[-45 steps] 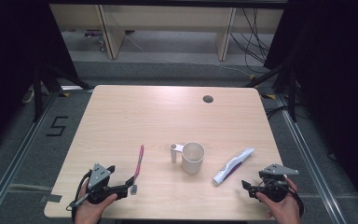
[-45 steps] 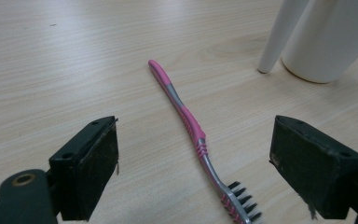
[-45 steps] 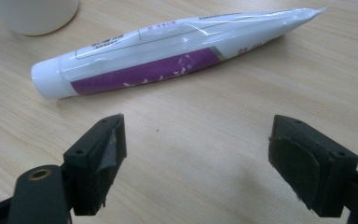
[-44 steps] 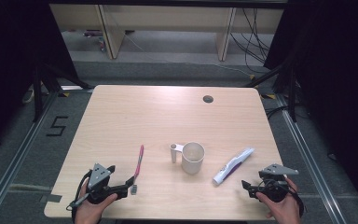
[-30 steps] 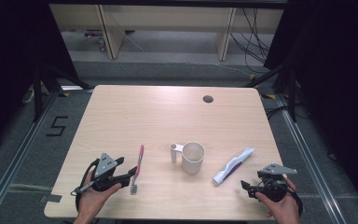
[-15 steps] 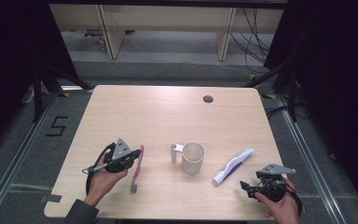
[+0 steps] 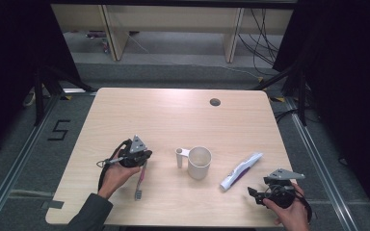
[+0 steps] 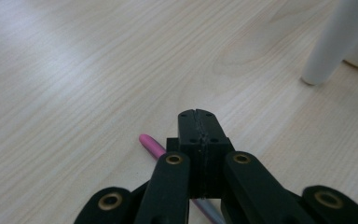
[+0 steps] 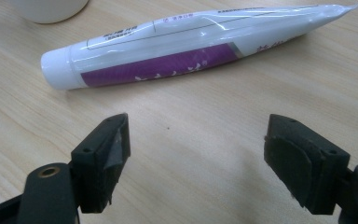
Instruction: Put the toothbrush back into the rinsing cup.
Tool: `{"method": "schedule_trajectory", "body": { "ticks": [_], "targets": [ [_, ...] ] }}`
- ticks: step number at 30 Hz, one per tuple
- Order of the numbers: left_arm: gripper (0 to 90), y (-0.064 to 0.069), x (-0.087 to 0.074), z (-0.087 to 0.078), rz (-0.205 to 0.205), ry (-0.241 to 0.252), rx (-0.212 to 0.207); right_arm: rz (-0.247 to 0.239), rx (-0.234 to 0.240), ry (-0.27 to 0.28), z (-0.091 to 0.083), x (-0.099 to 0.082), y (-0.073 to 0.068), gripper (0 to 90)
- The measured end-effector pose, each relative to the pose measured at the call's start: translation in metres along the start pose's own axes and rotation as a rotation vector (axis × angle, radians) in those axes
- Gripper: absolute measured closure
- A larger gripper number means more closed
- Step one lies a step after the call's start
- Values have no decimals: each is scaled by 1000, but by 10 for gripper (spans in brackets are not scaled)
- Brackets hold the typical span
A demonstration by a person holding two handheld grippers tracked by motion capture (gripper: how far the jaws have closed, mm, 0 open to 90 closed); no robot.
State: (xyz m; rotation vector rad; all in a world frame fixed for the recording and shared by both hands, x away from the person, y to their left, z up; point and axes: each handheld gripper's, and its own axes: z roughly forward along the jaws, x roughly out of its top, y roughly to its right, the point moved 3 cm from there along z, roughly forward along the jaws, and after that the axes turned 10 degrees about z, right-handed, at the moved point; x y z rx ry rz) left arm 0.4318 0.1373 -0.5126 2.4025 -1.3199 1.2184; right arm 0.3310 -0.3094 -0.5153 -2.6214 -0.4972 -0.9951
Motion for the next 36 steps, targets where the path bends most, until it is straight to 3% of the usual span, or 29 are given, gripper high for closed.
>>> {"method": "schedule_trajectory", "body": {
  "ticks": [2,3,5,6,8,10,14,23,24,28,29,36],
  "targets": [
    [894,-2,-1,4,2,-17,0,2,-4,-4,0,0,0,235],
    [893,-4,-1,6,1,-20,-3,45,-12,-28,-2,-1,-3,236],
    [893,-4,-2,8,-8,-29,-6,44,-11,-26,-2,-1,-3,236],
    [893,-6,-4,10,5,-57,-11,66,-6,-33,-3,-1,-5,236],
    [892,-8,-6,12,9,-70,-13,49,-9,-25,-2,-1,-4,236],
    [891,-9,-8,12,-5,-76,-8,69,-5,-39,-3,-1,-5,236],
    [891,-13,-11,10,-9,-88,-9,65,-6,-39,-3,-1,-5,236],
    [884,-28,-34,-7,-57,-114,8,38,-9,-25,-1,-1,-4,237],
    [882,-31,-40,-12,-68,-123,12,4,-1,-8,0,0,-2,238],
    [881,-34,-50,-22,-88,-124,24,-15,2,-6,1,0,-1,238],
    [881,-34,-52,-24,-94,-122,25,11,-14,-24,-1,0,-2,238],
    [872,-32,-63,-41,-97,-145,30,10,-2,-14,0,0,-2,237]
  ]
}}
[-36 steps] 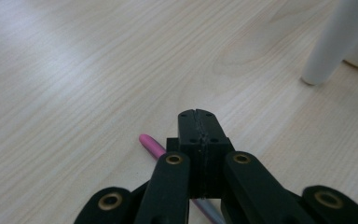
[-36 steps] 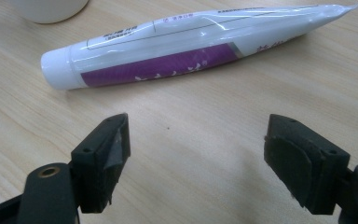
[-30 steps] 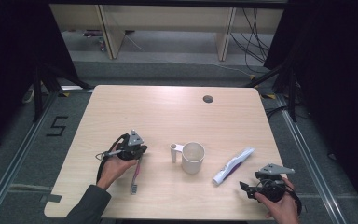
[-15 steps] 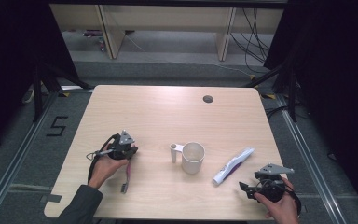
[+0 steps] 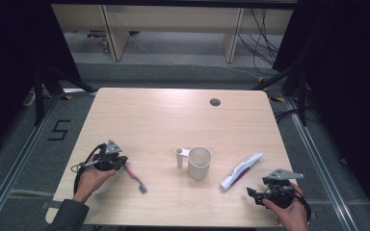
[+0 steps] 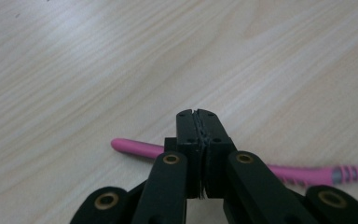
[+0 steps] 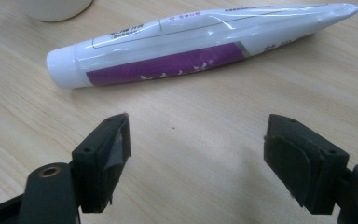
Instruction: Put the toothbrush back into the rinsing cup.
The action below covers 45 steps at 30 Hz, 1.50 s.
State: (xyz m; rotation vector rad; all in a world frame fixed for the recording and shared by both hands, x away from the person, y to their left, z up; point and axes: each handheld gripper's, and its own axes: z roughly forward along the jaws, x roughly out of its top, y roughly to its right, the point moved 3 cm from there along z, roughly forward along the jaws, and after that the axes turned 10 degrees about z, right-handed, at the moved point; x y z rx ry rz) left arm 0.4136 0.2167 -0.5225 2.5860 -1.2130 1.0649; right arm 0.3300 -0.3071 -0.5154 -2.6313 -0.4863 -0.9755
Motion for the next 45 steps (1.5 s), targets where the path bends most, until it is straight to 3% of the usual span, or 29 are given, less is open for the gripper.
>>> {"method": "schedule_trajectory", "body": {
  "ticks": [4,5,8,9,11,22,29,30,32,35,41,42,44,45],
  "targets": [
    [871,4,-6,-8,-6,-4,-7,-5,7,3,0,0,0,237],
    [870,8,-11,-12,3,-12,-15,21,-5,-16,-1,-1,-2,237],
    [862,11,-16,-16,-5,-8,-17,35,1,-28,-2,-1,-3,237],
    [863,15,-20,-20,0,-12,-22,-3,6,-6,-1,0,-1,238],
    [865,18,-23,-24,5,-14,-28,17,13,-12,-1,0,-2,237],
    [861,41,-33,-35,19,-16,-62,18,15,-15,-1,0,-2,237],
    [851,47,-37,-44,27,-33,-75,16,15,-16,-1,0,-2,237],
    [847,46,-38,-48,55,-62,-77,26,15,-17,-1,0,-3,237],
    [824,47,-36,-49,44,-58,-79,0,11,-12,0,0,-2,237],
    [780,45,-34,-53,40,-67,-93,3,10,-21,-1,0,-2,237],
    [666,44,-21,-57,93,-150,-122,41,12,-28,-3,0,-4,237],
    [645,44,-21,-57,93,-150,-122,41,12,-28,-3,0,-4,237],
    [620,47,-13,-55,132,-207,-141,39,10,-30,-2,-1,-5,237],
    [614,49,-11,-55,136,-217,-143,15,9,-26,-2,-1,-3,237]
  ]
}}
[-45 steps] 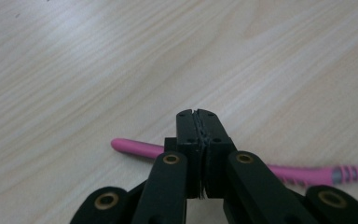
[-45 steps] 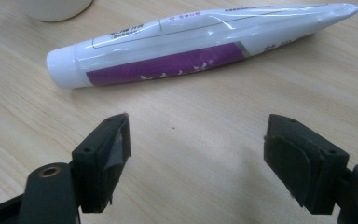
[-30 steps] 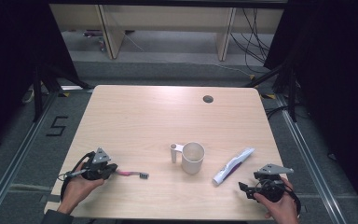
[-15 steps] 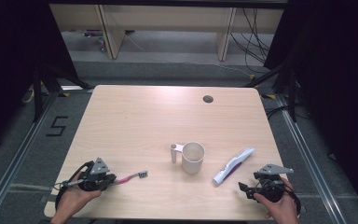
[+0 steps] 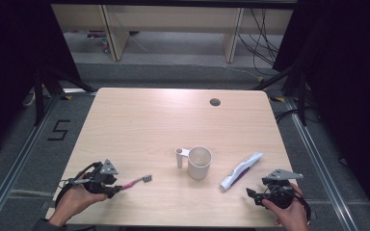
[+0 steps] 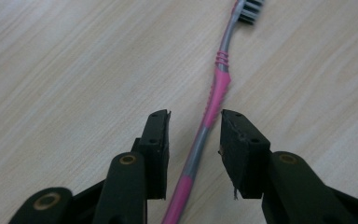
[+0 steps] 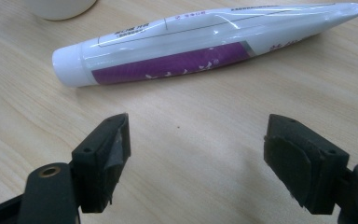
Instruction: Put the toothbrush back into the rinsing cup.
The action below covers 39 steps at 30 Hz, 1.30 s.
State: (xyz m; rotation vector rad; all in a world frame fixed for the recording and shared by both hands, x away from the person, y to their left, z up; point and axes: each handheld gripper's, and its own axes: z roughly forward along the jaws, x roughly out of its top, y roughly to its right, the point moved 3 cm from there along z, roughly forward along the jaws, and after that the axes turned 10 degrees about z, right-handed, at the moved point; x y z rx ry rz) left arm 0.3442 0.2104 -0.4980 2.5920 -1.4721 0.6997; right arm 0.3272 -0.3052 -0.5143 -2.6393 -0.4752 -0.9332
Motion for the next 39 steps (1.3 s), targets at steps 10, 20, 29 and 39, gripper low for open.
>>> {"method": "schedule_trajectory", "body": {
  "ticks": [10,20,29,39],
  "targets": [
    [652,3,17,16,64,-92,-50,64,21,-30,-1,-1,-6,238],
    [753,4,23,23,95,-148,-73,18,18,-5,2,-1,-3,242],
    [809,3,25,26,93,-206,-96,38,14,-23,0,-1,-5,243],
    [816,4,32,29,99,-268,-101,38,15,-24,0,-1,-5,243]
  ]
}}
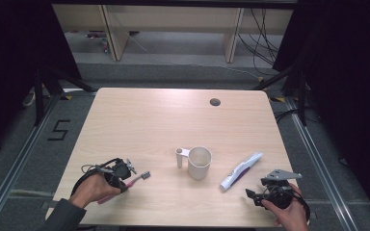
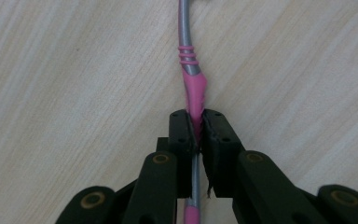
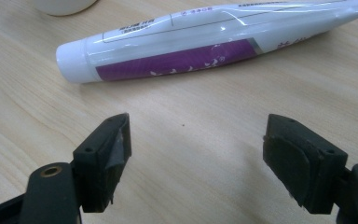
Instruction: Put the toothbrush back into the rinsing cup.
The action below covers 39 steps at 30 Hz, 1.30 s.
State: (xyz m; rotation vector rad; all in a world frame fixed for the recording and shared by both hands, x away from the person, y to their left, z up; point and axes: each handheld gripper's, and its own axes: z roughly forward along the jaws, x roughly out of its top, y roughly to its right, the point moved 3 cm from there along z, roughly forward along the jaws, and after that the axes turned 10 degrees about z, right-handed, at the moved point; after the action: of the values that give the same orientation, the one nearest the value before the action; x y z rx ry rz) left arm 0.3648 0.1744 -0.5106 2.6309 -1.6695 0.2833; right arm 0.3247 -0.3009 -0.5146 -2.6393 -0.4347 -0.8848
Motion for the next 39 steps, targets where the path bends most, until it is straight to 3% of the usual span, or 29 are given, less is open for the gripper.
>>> {"method": "schedule_trajectory", "body": {
  "ticks": [10,11,15,16,21,24,30,31,33,34,38,39],
  "targets": [
    [823,1,3,0,30,-24,2,-5,-1,0,0,0,0,244],
    [824,1,2,0,39,-29,8,11,5,-10,0,0,-1,244],
    [826,-1,2,-5,32,0,19,-1,-4,2,0,0,0,244],
    [827,-3,2,-9,21,28,24,-19,0,15,1,0,2,244],
    [827,-6,1,-16,6,69,33,-13,1,10,0,0,1,244],
    [827,-10,2,-21,8,116,47,7,-2,-1,-1,0,0,244],
    [827,-15,6,-33,-46,266,69,-7,-5,12,-1,0,2,245],
    [827,-15,6,-33,-46,266,69,-7,-5,12,-1,0,2,245],
    [827,-17,9,-37,-62,332,73,-10,3,14,0,0,2,245],
    [827,-18,11,-39,-91,397,78,-9,2,14,0,0,3,245],
    [827,-19,18,-40,-135,502,113,-10,2,14,0,0,3,245],
    [827,-19,18,-40,-135,502,113,-10,2,14,0,0,3,245]
  ]
}}
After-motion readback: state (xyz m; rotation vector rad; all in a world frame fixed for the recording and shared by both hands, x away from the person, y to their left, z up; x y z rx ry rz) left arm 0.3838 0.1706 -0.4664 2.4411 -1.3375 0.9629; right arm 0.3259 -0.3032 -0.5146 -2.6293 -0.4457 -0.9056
